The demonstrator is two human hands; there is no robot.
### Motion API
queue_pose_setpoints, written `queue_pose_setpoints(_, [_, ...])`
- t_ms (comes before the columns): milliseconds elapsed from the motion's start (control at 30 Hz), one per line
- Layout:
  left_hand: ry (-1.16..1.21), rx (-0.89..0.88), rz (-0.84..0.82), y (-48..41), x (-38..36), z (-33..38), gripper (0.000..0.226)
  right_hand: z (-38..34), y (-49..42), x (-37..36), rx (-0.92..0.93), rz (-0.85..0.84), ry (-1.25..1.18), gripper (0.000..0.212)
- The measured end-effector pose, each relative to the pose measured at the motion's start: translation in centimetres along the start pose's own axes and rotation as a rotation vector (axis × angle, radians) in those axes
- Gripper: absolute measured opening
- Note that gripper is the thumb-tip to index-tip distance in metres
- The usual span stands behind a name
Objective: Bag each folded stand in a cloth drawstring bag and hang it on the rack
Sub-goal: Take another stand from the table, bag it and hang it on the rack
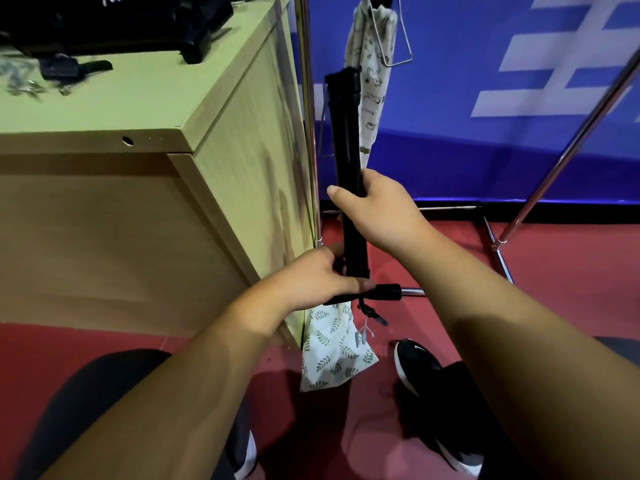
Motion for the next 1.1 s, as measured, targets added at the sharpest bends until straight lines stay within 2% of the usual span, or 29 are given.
queue_pose_setpoints(67, [-0.01, 0.03, 0.026, -0.3, 0.2, -0.6, 0.038, -0.3, 0.2, 0.6, 0.006, 0.028, 0.166, 0.045])
queue_pose_setpoints(167, [-0.032, 0.096, 0.077, -0.6, 0.6, -1.8, 0.044, 0.4, 0.6, 1.6, -0.109, -0.005, 0.414, 0.069])
queue_pose_setpoints(267, [-0.108, 0.144, 0.104, -0.7, 0.8, -2.4, 0.038, 0.7, 1.5, 1.4, -0.165, -0.181, 0.548, 0.065])
queue_pose_setpoints(333, [-0.175, 0.167, 0.096, -0.8, 0.7, -2.7, 0.035, 0.0, 1.9, 1.2, -0.053, -0.187, 0.518, 0.055])
queue_pose_setpoints(467, [-0.235, 0.173, 0.095, -0.9, 0.3, -3.0, 0.035, -1.7, 2.8, -0.4, 0.317, -0.216, 0.489, 0.021])
queue_pose_setpoints(567, [-0.239, 0.169, 0.074, -1.1, 0.0, -3.2, 0.036, -1.1, 3.7, -2.1, 0.425, -0.322, 0.561, 0.06])
queue_pose_setpoints(600, [-0.26, 0.165, 0.069, -1.2, -0.2, -3.2, 0.037, -0.4, 3.9, -2.9, 0.462, -0.352, 0.61, 0.065])
queue_pose_setpoints(667, [-0.332, 0.146, 0.053, -1.2, -0.5, -3.2, 0.038, 1.0, 4.3, -4.3, 0.493, -0.434, 0.752, 0.059])
queue_pose_setpoints(833, [-0.393, 0.131, 0.012, -0.8, -1.7, -3.0, 0.029, 4.7, 5.9, -5.2, 0.213, -0.674, 1.026, 0.066])
queue_pose_setpoints(1000, [-0.448, 0.11, 0.004, -0.3, -2.8, -3.1, 0.04, 6.2, 6.6, -5.4, 0.109, -0.738, 1.153, 0.042])
queue_pose_setpoints(1100, [-0.412, 0.093, 0.054, -0.2, -3.0, -3.2, 0.044, 7.4, 6.8, -5.1, 0.027, -0.716, 1.18, 0.034])
Point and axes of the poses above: each hand's wrist, its own y-axis away from the middle knuckle, its own x-axis out of the back of the hand, z = x × y, the point moved 7 cm from there along -y, towards the middle knuckle, and after that the axes turned 7 degrees about x, right-handed, at the moved point
